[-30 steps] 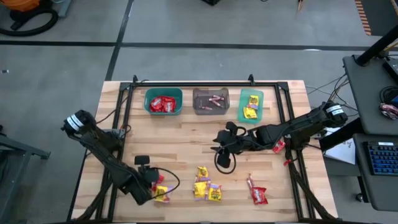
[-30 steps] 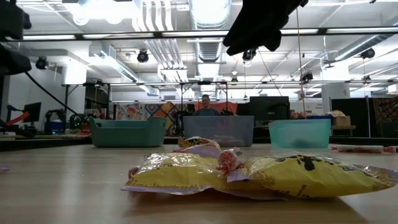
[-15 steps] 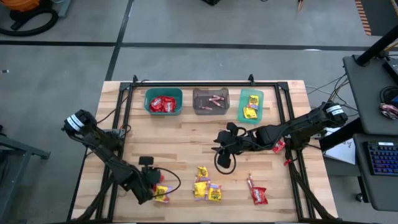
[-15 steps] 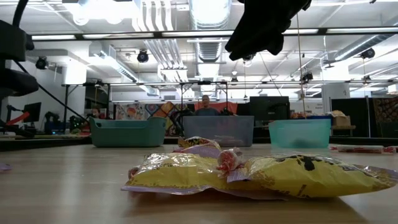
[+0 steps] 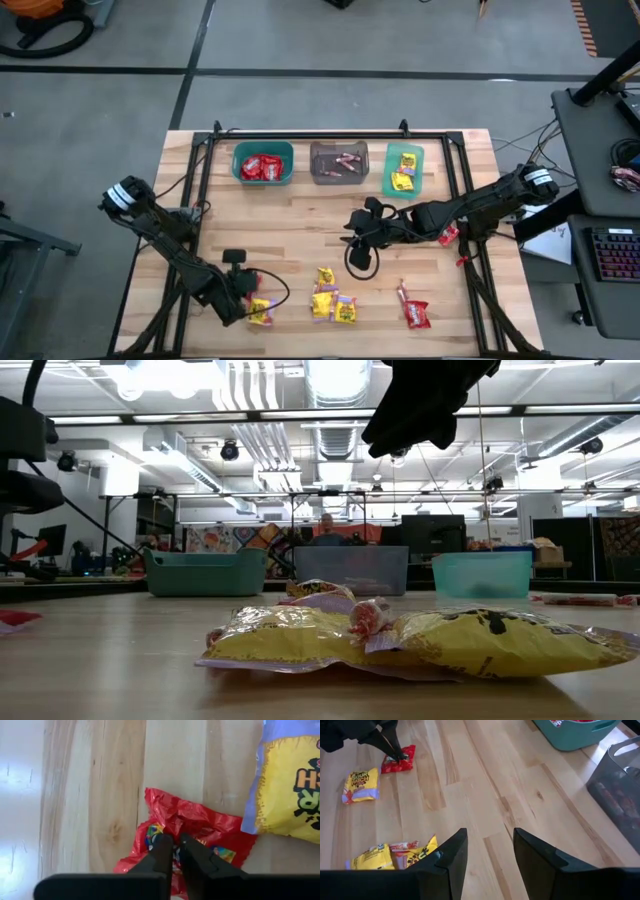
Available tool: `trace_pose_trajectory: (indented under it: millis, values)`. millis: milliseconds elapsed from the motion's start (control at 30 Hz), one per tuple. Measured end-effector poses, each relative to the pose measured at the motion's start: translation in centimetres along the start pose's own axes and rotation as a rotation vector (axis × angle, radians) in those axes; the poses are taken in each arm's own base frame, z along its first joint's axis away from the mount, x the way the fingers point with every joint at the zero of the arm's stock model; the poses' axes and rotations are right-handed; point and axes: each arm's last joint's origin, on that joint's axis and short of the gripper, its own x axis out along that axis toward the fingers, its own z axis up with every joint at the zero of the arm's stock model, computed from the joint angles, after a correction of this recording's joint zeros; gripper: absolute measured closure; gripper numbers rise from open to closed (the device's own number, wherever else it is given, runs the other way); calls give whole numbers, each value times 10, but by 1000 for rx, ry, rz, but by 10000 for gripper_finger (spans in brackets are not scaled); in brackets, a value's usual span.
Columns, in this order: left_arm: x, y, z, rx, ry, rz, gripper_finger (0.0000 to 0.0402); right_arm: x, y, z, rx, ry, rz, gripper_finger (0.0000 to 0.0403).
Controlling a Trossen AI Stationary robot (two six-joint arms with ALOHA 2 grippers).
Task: Sort candy
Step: Put the red candy into the green bin
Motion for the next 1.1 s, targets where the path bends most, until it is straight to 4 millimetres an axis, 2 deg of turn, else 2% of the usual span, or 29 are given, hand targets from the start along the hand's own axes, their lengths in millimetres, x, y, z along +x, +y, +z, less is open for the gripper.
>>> trace_pose_trajectory:
  millis: [300,533,833,967,1100]
  values:
    - [-17,5,6,-28,-53,18,401,0,0,-1,-3,2,-1,252]
    - [-40,19,14,-128,-258,78,401,1,-1,-2,-5,7,-4,252]
    - [-61,50,32,-314,-513,216,401,5,-2,-9,-4,2,-5,252]
    - [-65,74,45,-411,-582,314,401,9,-3,-14,4,-18,5,252]
    - [-65,108,61,-455,-568,427,401,10,-4,-16,12,-24,8,252]
